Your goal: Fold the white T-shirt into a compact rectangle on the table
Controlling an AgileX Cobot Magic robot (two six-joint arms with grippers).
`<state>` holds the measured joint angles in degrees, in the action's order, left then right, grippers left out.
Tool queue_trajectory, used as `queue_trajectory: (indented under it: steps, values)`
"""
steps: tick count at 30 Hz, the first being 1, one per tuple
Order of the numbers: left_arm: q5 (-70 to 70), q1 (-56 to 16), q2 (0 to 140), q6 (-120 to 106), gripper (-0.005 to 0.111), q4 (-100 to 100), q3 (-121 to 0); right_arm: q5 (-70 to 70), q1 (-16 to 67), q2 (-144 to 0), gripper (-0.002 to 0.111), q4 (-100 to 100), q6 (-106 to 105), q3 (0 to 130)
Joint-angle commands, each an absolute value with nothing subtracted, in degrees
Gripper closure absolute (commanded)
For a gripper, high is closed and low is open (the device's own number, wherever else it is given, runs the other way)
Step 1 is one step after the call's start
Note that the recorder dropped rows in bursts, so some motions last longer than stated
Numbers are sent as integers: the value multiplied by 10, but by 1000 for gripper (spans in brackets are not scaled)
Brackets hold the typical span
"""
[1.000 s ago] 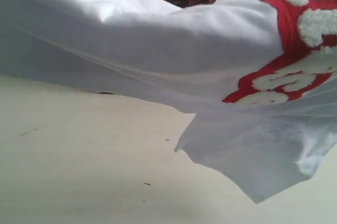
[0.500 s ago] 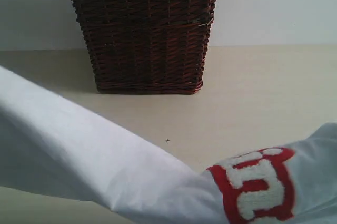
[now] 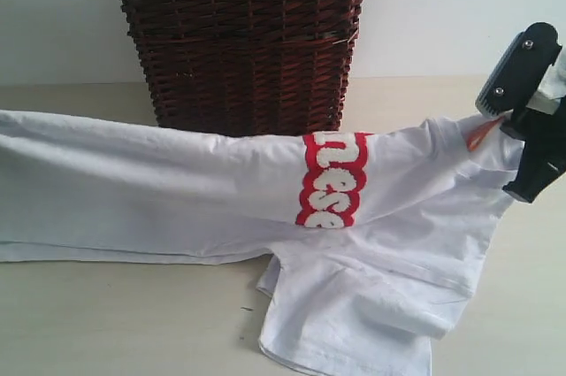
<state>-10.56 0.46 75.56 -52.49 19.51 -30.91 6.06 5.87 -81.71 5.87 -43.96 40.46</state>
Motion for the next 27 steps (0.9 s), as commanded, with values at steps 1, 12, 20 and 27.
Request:
queue_trajectory:
  steps: [1, 12, 20, 27]
  values:
    - [-156, 8, 781, -520, 47, 198, -322, -15, 57, -844, 90, 60, -433, 404]
    - [-140, 7, 783, -502, 45, 219, -322, -108, 57, -836, 41, -48, -433, 404]
    - [40, -49, 784, -471, 81, 217, -361, -47, 57, -836, 69, -172, -433, 404]
    - [245, -91, 831, -473, 107, 246, -416, 65, 63, -836, 108, -181, -433, 411]
